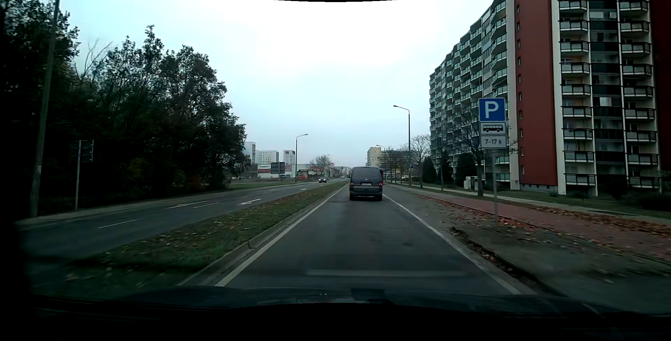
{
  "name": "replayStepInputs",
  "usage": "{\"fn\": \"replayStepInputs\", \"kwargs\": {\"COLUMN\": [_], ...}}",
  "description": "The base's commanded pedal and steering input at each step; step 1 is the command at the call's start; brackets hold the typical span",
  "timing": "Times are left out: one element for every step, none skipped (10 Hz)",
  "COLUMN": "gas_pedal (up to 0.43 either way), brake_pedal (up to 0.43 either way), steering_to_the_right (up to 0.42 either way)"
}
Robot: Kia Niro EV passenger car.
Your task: Follow the waypoints while adhering to traffic rules and regulations
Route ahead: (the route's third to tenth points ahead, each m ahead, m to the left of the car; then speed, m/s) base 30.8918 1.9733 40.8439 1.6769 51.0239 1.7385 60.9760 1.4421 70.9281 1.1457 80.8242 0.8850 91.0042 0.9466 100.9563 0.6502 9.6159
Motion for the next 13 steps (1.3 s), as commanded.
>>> {"fn": "replayStepInputs", "kwargs": {"gas_pedal": [0.228, 0.228, 0.22, 0.22, 0.22, 0.22, 0.22, 0.209, 0.197, 0.197, 0.189, 0.189, 0.177], "brake_pedal": [0.0, 0.0, 0.0, 0.0, 0.0, 0.0, 0.0, 0.0, 0.0, 0.0, 0.0, 0.0, 0.0], "steering_to_the_right": [0.004, 0.004, 0.004, 0.004, 0.004, 0.003, 0.002, 0.001, 0.001, 0.002, 0.002, 0.002, 0.002]}}
